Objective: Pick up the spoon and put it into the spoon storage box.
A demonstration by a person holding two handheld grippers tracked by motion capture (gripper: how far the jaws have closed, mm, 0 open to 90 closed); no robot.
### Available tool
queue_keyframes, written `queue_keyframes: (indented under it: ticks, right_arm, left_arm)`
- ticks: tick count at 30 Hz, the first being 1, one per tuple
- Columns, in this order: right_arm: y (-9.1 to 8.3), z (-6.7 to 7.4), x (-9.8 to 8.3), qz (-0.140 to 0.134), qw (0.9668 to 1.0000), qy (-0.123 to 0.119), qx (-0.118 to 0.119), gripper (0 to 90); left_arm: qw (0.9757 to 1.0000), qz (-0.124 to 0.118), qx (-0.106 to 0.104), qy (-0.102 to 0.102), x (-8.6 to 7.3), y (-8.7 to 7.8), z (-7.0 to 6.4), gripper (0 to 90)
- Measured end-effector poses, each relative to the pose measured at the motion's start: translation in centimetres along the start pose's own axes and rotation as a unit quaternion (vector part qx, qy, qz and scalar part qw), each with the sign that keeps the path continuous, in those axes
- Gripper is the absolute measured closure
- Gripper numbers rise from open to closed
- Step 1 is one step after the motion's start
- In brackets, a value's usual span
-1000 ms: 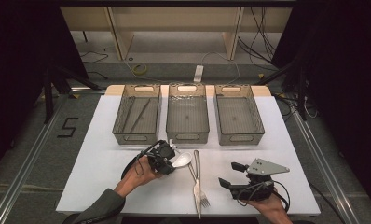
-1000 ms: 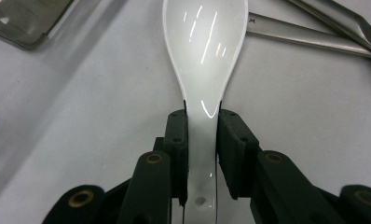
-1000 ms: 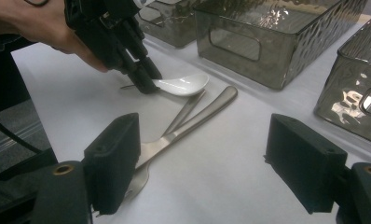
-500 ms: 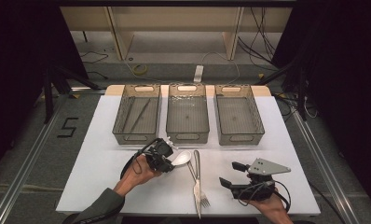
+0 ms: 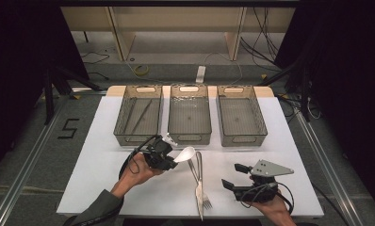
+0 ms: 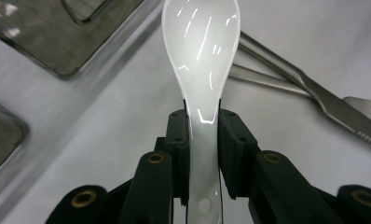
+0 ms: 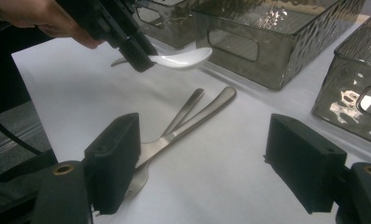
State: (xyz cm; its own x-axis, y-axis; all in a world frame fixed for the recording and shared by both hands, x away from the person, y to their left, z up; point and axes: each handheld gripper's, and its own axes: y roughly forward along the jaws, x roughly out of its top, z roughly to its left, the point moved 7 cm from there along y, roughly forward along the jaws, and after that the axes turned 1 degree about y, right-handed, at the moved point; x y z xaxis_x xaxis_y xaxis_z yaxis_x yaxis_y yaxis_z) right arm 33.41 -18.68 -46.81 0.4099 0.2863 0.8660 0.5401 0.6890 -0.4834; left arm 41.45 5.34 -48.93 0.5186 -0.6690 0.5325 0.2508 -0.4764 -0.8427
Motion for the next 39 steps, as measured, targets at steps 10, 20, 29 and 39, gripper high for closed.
queue_keyframes:
  ticks: [10,20,29,39]
  right_arm:
    - [0.0,-0.1,0.0,-0.002,1.0000,-0.001,0.000,27.0]
    - [0.0,-0.1,0.0,-0.004,1.0000,0.001,0.000,26.8]
    - [0.0,-0.1,0.0,-0.004,1.0000,0.000,0.003,26.8]
    - [0.0,-0.1,0.0,-0.005,1.0000,0.000,0.002,26.8]
  left_arm:
    - [0.9988,-0.048,0.002,-0.012,2.3,-1.7,0.8,74.7]
    - [0.9959,-0.079,0.026,-0.036,4.6,-3.0,3.5,74.7]
    - [0.9945,-0.079,0.045,-0.052,6.7,-2.7,5.9,74.7]
    - [0.9924,-0.081,0.053,-0.076,8.6,-1.7,8.2,74.7]
